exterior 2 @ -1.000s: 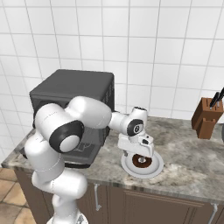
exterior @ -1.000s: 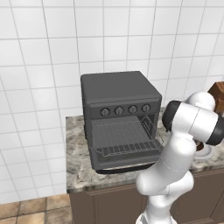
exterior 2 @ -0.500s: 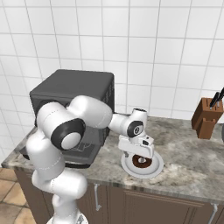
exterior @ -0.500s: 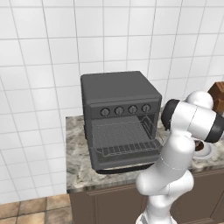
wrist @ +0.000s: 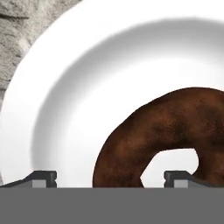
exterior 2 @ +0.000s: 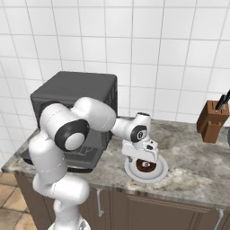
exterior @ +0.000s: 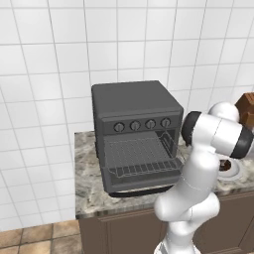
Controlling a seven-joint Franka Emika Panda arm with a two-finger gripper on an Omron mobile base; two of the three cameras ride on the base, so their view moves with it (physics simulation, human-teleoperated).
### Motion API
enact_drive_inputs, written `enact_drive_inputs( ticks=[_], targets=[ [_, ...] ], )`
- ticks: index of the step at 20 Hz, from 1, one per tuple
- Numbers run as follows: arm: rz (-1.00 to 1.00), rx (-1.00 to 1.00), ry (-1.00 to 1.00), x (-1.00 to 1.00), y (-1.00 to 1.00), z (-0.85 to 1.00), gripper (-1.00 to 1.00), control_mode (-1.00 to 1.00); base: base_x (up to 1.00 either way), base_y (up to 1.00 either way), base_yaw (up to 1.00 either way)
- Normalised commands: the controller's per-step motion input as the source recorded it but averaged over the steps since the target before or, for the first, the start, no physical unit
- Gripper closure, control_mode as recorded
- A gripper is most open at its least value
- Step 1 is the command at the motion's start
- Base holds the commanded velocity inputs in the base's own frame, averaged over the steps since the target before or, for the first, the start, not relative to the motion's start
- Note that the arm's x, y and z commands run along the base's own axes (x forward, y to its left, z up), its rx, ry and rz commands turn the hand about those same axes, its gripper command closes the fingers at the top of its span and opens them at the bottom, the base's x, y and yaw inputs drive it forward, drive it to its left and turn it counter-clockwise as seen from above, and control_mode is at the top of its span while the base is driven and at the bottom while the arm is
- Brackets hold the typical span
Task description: Pick up the bagel from the plate, place it on the toaster oven rack, close the door, and set the timer.
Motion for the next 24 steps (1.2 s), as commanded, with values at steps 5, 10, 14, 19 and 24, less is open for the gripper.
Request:
enact_drive_inputs(
  ticks=[5,10,14,19,24],
  targets=[
    [0.04,0.0,0.0,0.0,0.0,-0.28,1.0,-1.0,0.0,0.0,0.0],
    [0.02,0.0,-0.08,-0.19,0.0,-0.02,1.0,-1.0,0.0,0.0,0.0],
    [0.01,0.0,-0.18,-0.28,0.02,0.12,1.0,-1.0,0.0,0.0,0.0],
    [0.0,0.0,-0.19,-0.31,0.01,0.37,1.0,-1.0,0.0,0.0,0.0],
    [0.0,0.0,-0.26,-0.46,0.23,0.94,1.0,-1.0,0.0,0.0,0.0]
  ],
)
